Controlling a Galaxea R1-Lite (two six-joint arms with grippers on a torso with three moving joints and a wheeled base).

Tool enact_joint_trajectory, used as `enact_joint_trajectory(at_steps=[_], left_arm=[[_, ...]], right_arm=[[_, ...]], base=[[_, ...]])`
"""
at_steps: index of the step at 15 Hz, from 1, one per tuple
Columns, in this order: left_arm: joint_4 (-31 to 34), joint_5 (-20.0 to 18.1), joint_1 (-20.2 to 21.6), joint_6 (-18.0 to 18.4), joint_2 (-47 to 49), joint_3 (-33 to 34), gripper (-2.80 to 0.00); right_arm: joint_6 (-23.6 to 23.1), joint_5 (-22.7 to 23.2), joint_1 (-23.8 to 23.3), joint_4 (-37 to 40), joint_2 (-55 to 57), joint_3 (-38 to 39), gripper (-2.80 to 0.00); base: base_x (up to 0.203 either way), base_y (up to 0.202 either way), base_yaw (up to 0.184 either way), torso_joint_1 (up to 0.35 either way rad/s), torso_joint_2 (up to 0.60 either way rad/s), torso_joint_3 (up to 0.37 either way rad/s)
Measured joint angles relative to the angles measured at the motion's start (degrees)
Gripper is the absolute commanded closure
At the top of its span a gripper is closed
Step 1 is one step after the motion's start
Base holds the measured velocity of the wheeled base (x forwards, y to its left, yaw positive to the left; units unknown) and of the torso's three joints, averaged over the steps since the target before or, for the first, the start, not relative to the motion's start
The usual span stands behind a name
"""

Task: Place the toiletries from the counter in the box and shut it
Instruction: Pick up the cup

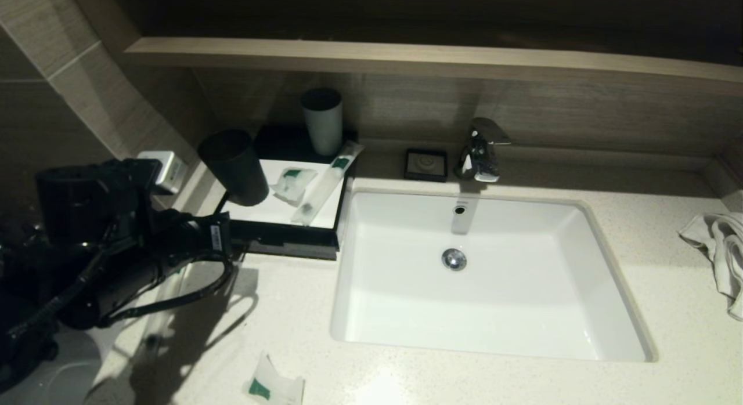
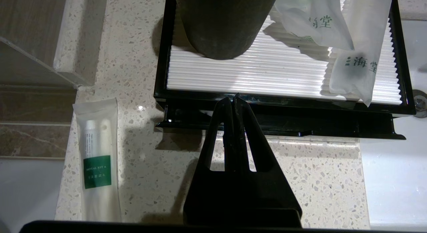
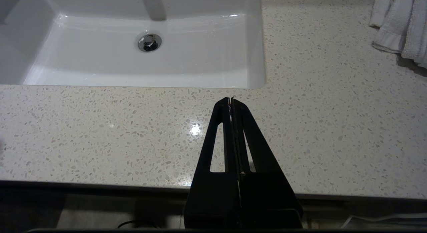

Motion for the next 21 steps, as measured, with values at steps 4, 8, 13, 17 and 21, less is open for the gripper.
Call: enact_joint_trajectory(at_steps=[4, 8, 13, 17, 21], left_arm=[[-1.04, 1.19, 0.00, -0.28, 0.97, 0.01, -2.80], [-4.46, 1.25, 0.00, -0.53, 2.60, 0.39, -2.80], [-10.17, 3.04, 0.00, -0.62, 5.95, -0.46, -2.80], [-12.75, 3.14, 0.00, -0.66, 8.70, -2.08, -2.80], [-14.11, 3.18, 0.00, -1.04, 10.73, -4.05, -2.80]], right_arm=[[0.01, 0.01, 0.00, 0.00, 0.00, 0.00, 0.00], [0.02, 0.01, 0.00, 0.00, 0.00, 0.00, 0.00], [0.02, 0.01, 0.00, 0.00, 0.00, 0.00, 0.00], [0.05, 0.03, 0.00, 0.00, 0.00, 0.00, 0.00], [0.02, 0.03, 0.00, 0.00, 0.00, 0.00, 0.00]], base=[[0.000, 0.000, 0.000, 0.000, 0.00, 0.000], [0.000, 0.000, 0.000, 0.000, 0.00, 0.000], [0.000, 0.000, 0.000, 0.000, 0.00, 0.000], [0.000, 0.000, 0.000, 0.000, 0.00, 0.000], [0.000, 0.000, 0.000, 0.000, 0.00, 0.000]])
